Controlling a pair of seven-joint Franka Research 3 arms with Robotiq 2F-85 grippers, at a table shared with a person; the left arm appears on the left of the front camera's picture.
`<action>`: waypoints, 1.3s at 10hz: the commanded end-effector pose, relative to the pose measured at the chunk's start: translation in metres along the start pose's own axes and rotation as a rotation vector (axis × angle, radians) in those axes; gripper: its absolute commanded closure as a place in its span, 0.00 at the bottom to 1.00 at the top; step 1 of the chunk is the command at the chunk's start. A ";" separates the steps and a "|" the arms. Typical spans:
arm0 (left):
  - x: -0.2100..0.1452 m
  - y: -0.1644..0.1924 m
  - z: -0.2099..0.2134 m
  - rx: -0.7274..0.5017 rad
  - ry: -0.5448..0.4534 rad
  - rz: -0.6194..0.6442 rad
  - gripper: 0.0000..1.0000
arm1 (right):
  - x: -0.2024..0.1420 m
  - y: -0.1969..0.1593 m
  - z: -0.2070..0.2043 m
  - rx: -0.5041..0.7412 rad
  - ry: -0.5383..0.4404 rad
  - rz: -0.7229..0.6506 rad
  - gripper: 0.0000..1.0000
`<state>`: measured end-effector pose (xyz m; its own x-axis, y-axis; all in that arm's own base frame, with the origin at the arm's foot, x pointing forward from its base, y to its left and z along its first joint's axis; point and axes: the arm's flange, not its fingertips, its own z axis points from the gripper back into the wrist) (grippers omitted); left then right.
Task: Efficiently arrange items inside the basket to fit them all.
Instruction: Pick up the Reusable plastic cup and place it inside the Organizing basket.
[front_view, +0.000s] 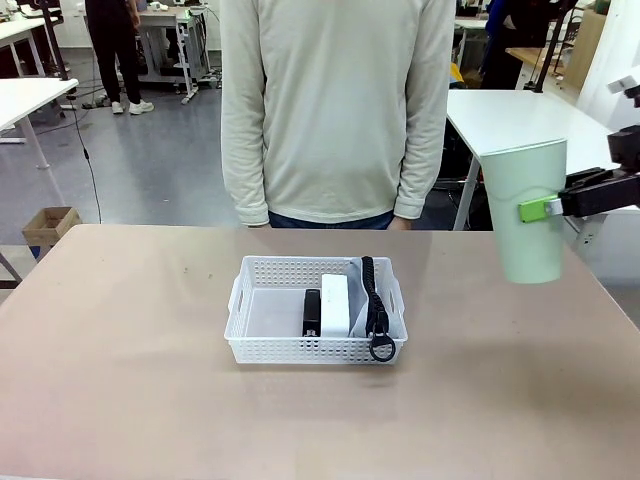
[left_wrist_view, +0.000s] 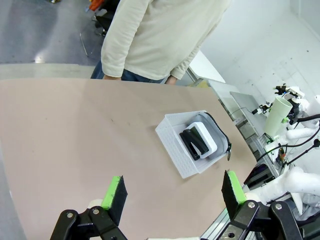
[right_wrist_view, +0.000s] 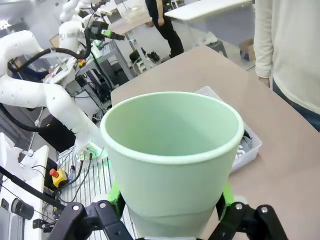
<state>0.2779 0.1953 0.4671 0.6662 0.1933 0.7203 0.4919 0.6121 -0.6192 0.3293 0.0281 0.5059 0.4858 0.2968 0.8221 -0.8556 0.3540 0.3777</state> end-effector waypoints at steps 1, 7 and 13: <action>0.000 -0.001 0.001 -0.010 -0.011 -0.005 0.00 | -0.001 0.003 0.012 0.015 -0.028 0.004 1.00; 0.000 -0.001 0.001 -0.010 -0.011 -0.005 0.00 | 0.058 0.010 -0.052 -0.023 0.092 -0.085 0.14; 0.000 -0.001 0.001 -0.010 -0.011 -0.005 0.00 | 0.148 0.046 -0.301 -0.306 0.372 -0.394 0.14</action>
<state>0.2783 0.1949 0.4670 0.6671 0.1921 0.7198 0.4921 0.6118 -0.6193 0.3863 0.3337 0.5234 0.7202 0.4384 0.5378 -0.6787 0.6059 0.4149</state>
